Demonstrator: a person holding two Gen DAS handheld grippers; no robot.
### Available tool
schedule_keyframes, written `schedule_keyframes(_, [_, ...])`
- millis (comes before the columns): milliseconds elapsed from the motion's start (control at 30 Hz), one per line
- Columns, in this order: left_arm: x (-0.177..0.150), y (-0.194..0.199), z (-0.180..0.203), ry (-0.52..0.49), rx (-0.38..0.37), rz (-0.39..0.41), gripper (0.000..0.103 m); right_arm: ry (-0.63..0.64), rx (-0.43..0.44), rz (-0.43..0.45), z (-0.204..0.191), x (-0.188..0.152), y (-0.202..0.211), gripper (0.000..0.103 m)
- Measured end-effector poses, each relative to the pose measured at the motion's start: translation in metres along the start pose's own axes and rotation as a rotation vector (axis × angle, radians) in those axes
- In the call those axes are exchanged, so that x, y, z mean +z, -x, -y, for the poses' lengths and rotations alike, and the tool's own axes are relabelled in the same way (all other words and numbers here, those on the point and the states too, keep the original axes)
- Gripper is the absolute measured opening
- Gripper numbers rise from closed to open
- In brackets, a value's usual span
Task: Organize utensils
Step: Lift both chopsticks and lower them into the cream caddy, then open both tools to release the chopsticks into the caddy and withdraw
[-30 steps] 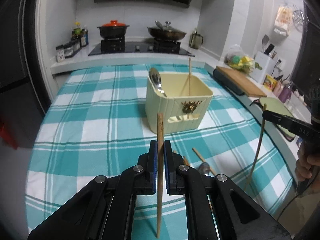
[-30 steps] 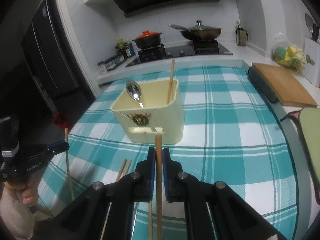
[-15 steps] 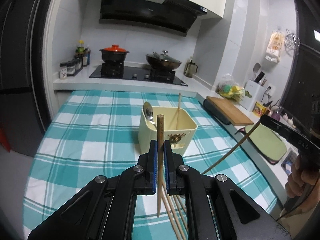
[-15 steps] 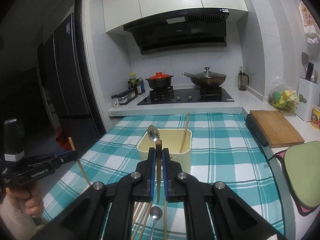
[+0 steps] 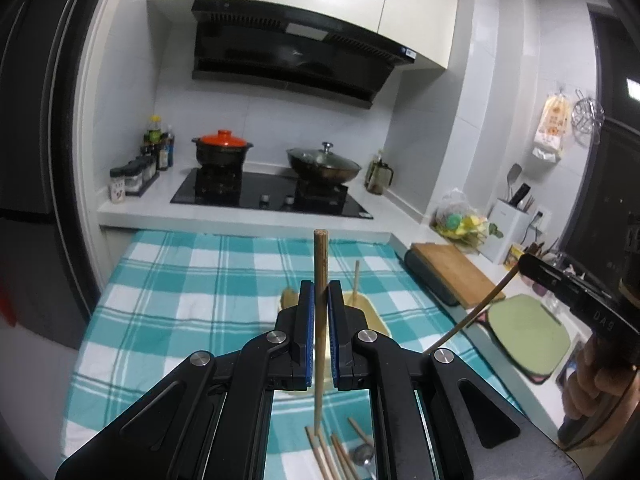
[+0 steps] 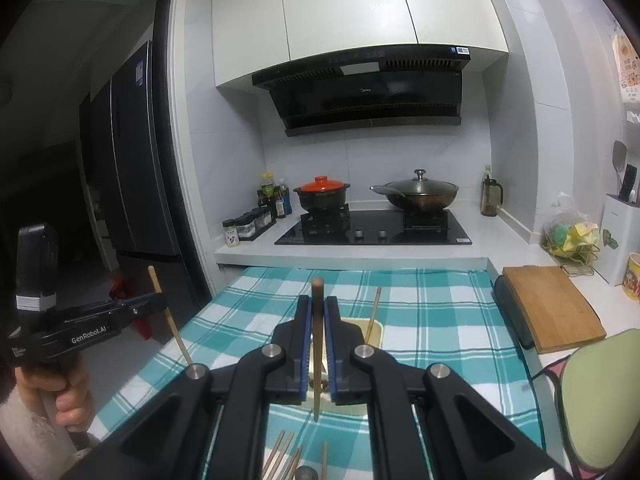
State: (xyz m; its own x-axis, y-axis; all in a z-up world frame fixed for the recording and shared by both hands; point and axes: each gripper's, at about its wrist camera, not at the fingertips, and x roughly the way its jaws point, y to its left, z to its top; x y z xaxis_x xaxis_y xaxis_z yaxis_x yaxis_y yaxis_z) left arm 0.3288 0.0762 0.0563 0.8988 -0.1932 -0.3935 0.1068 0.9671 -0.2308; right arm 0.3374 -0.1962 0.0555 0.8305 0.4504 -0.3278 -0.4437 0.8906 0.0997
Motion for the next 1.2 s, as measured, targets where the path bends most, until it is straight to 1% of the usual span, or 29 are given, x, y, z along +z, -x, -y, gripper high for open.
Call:
schedule_keyframes(200, [0.050,-0.029,0.007,0.006,0.004,0.071,0.004,0.005,-0.010,0.032,0.012,0.038,-0.028,0.006])
schedule_keyframes(300, [0.061,-0.053,0.012,-0.004,0.025,0.086,0.004,0.009,-0.019,0.034,0.019,0.048,-0.048,0.006])
schedule_keyframes(367, [0.062,-0.072,0.014,-0.013,0.043,0.076,0.004,0.008,-0.019,0.023,0.024,0.052,-0.062,0.006])
schedule_keyframes(433, [0.058,-0.093,0.013,-0.009,0.049,0.047,0.004,0.010,-0.011,-0.007,0.028,0.051,-0.078,0.006])
schedule_keyframes(533, [0.047,-0.126,0.009,0.001,0.061,-0.011,0.004,0.020,0.000,-0.075,0.032,0.044,-0.106,0.006])
schedule_keyframes(667, [0.026,-0.166,-0.002,0.034,0.069,-0.099,0.004,0.032,0.015,-0.201,0.035,0.025,-0.149,0.006])
schedule_keyframes(700, [0.021,-0.176,-0.005,0.043,0.068,-0.122,0.004,0.028,0.017,-0.221,0.037,0.021,-0.158,0.006])
schedule_keyframes(800, [0.006,-0.202,-0.012,0.056,0.081,-0.185,0.004,0.017,0.033,-0.294,0.040,0.006,-0.191,0.006])
schedule_keyframes(933, [-0.011,-0.226,-0.018,0.050,0.102,-0.243,0.005,-0.003,0.039,-0.355,0.046,-0.010,-0.226,0.007])
schedule_keyframes(967, [-0.014,-0.228,-0.019,0.055,0.106,-0.253,0.009,-0.017,0.040,-0.365,0.049,-0.014,-0.234,0.007])
schedule_keyframes(1000, [-0.016,-0.229,-0.021,0.059,0.106,-0.259,0.020,-0.035,0.038,-0.374,0.052,-0.016,-0.241,0.008])
schedule_keyframes(1033, [-0.018,-0.228,-0.023,0.062,0.110,-0.265,0.028,-0.048,0.037,-0.379,0.054,-0.018,-0.245,0.015])
schedule_keyframes(1067, [-0.019,-0.224,-0.025,0.063,0.119,-0.263,0.048,-0.067,0.035,-0.378,0.058,-0.019,-0.249,0.031])
schedule_keyframes(1100, [-0.020,-0.220,-0.027,0.063,0.126,-0.255,0.063,-0.087,0.032,-0.366,0.061,-0.019,-0.250,0.040])
schedule_keyframes(1133, [-0.021,-0.213,-0.028,0.061,0.135,-0.242,0.067,-0.107,0.026,-0.343,0.065,-0.019,-0.247,0.049])
schedule_keyframes(1200, [-0.022,-0.202,-0.031,0.049,0.140,-0.241,0.075,-0.124,0.025,-0.320,0.069,-0.020,-0.240,0.049])
